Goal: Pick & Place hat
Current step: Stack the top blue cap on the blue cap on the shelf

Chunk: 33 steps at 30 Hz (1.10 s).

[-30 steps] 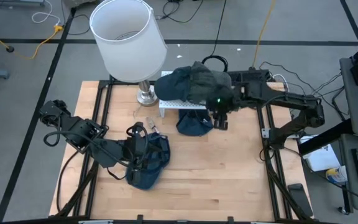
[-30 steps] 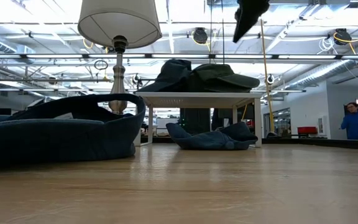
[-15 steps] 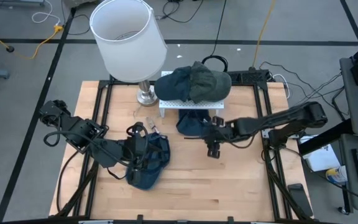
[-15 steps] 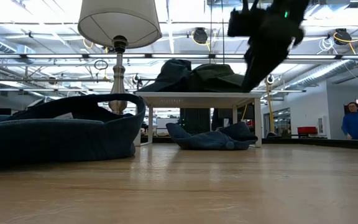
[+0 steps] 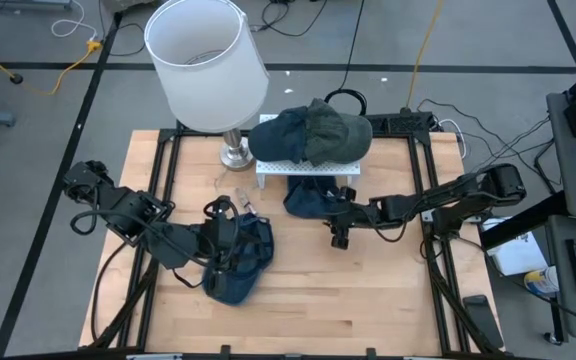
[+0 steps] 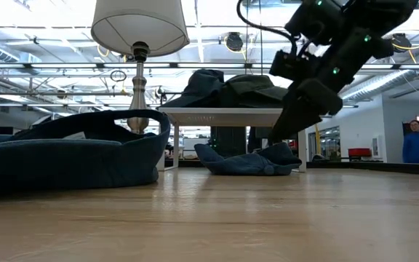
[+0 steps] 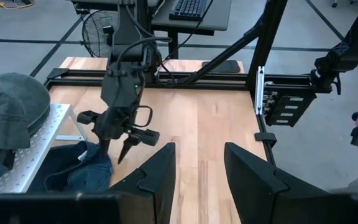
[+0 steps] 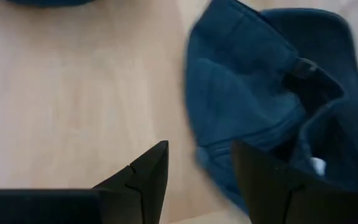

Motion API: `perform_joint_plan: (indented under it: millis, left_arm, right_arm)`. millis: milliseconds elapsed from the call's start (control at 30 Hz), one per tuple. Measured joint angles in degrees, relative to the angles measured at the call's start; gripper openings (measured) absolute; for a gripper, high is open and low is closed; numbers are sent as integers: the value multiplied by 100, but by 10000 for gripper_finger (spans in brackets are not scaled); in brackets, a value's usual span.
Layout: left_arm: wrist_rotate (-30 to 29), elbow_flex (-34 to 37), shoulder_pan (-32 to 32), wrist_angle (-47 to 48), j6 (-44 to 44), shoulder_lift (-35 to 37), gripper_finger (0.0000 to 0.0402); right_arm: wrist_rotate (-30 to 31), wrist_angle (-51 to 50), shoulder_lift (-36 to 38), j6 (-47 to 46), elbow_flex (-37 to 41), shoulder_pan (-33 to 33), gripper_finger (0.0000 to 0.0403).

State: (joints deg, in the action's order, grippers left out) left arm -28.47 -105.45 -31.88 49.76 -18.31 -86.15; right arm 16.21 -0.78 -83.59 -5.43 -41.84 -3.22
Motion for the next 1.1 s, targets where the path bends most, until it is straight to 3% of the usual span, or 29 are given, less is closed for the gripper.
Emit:
perform_joint_plan:
  millis: [267,433,600,700,900,1100]
  left_arm:
    - [0,0,114,-5,-22,0,141]
    - [3,0,144,-5,-38,0,141]
    - [4,0,144,-5,-46,0,141]
    - [4,0,144,-5,-48,0,141]
    - [7,0,144,-5,-130,0,141]
    - [19,0,144,-3,-267,0,141]
  right_arm:
    - [-554,552,-497,20,46,394,167]
    - [-321,671,-1044,-130,49,567,167]
    - [-700,743,-1243,-306,26,726,164]
    - [-716,643,-1256,-294,21,724,140]
    - [-699,591,-1263,-221,21,557,26]
    - [-744,249,-997,-962,34,133,26]
